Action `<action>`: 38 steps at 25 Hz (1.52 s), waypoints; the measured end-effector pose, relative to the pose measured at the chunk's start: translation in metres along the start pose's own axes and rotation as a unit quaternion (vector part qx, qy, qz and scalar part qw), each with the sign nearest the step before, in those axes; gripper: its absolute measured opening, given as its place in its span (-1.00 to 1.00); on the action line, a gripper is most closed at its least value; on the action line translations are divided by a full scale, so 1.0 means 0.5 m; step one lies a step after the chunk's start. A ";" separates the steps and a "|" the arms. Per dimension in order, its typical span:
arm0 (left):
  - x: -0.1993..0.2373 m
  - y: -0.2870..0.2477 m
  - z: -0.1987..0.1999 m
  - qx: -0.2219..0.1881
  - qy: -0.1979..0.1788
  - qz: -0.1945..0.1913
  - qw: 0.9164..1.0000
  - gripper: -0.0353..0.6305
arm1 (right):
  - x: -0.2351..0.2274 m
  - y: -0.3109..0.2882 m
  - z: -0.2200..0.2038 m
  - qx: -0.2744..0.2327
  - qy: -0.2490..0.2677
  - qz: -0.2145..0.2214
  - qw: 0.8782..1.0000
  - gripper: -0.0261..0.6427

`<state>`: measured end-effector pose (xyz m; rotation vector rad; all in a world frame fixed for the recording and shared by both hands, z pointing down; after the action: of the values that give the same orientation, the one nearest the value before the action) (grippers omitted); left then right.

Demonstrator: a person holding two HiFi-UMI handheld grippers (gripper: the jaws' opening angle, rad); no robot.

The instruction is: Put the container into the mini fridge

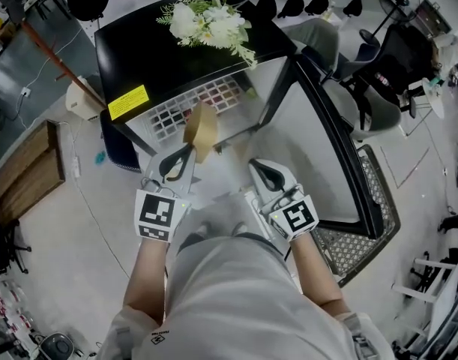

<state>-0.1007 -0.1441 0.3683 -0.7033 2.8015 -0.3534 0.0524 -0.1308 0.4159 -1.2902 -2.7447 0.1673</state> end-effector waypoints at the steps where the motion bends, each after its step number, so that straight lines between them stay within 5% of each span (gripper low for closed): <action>1: 0.006 0.000 0.002 -0.001 0.001 0.004 1.000 -0.83 | -0.001 -0.002 0.000 0.001 0.001 0.002 1.000 -0.91; 16: 0.067 -0.048 -0.020 0.039 -0.031 0.049 0.998 -0.83 | -0.020 -0.016 -0.007 0.007 0.006 0.006 1.000 -0.91; 30: 0.026 -0.135 -0.022 0.033 -0.031 0.006 0.999 -0.83 | -0.031 -0.002 -0.028 0.018 -0.003 -0.012 1.000 -0.91; 38: -0.043 -0.199 -0.044 0.062 -0.083 -0.024 0.994 -0.82 | -0.039 0.025 -0.041 0.032 -0.004 -0.033 0.999 -0.91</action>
<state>-0.0453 -0.2148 0.4212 -0.7364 2.5852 -0.4521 0.0771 -0.1370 0.4336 -1.1838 -2.7594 0.2536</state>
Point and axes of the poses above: the fingertips, and each gripper's own axes: y backward along the fingers, x to its left, z out of its top, the point moved 2 cm from there along y, backward along the fingers, and after that the axes turned 3 degrees about x, right-handed, at the moved point
